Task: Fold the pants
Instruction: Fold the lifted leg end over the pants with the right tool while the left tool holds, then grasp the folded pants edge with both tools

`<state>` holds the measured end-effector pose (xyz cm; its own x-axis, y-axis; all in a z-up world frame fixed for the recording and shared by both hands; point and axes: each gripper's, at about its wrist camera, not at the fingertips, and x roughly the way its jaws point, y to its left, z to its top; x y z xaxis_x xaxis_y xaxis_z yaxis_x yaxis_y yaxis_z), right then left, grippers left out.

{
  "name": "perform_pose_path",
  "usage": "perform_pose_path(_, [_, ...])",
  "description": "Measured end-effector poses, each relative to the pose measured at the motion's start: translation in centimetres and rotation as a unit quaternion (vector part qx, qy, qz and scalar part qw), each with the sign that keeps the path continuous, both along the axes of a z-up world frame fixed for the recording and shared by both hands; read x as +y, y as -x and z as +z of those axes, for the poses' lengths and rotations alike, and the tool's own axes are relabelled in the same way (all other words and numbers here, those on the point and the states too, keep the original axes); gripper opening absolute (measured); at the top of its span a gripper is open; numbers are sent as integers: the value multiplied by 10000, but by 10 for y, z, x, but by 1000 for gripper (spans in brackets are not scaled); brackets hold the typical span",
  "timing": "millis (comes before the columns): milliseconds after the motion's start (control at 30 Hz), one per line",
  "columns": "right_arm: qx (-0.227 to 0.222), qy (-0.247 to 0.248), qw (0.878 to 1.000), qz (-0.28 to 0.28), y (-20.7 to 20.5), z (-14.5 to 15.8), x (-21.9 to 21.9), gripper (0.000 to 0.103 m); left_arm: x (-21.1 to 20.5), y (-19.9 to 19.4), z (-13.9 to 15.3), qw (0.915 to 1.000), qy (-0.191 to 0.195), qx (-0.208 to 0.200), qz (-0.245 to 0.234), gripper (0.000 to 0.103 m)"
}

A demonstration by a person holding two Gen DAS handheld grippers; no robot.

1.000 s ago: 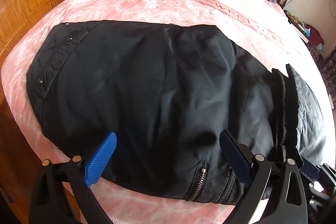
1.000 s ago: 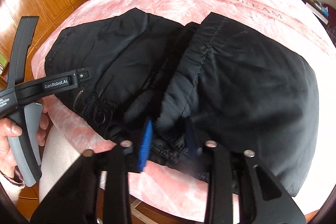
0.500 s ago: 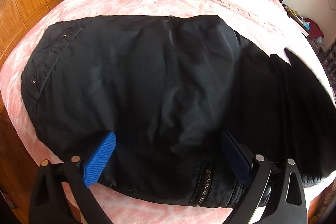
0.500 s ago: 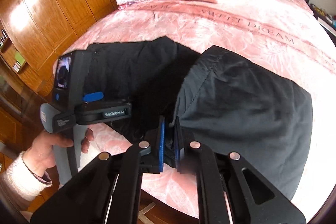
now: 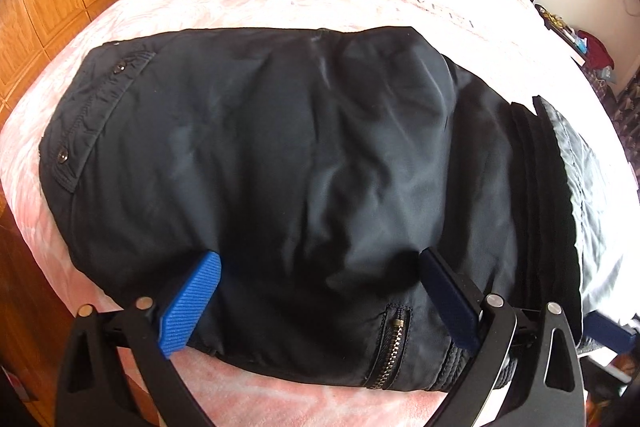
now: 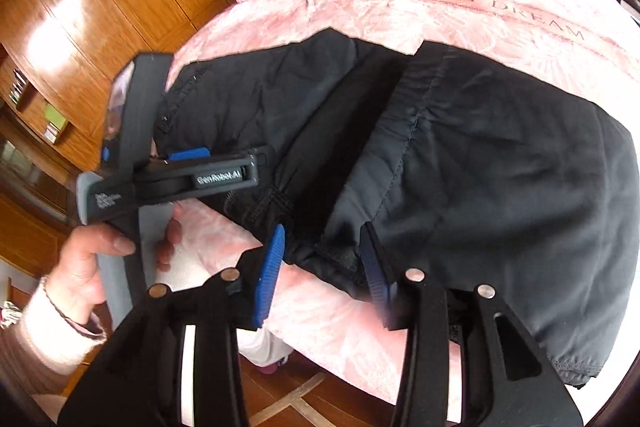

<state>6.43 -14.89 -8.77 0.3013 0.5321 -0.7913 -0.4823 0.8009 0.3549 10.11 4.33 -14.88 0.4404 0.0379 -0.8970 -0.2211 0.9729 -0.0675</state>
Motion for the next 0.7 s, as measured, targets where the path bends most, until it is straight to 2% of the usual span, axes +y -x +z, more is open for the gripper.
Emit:
perform_pose_path(100, [-68,-351,9987,-353,-6,20,-20,40,0,1,2,10000,15,11,16,99])
perform_pose_path(167, [-143,-203,9980,-576,-11,22,-26,41,-1,1,2,10000,18,13,31,99])
perform_pose_path(467, [130,647,9957,-655,-30,-21,-4,41,-4,3,1,10000,-21,66,-47,99])
perform_pose_path(600, [-22,1045,9923,-670,-24,-41,8,41,-4,2,1,9999,-36,94,-68,99])
perform_pose_path(700, [-43,916,9937,-637,-25,-33,8,41,-4,1,1,9999,-33,105,-94,99])
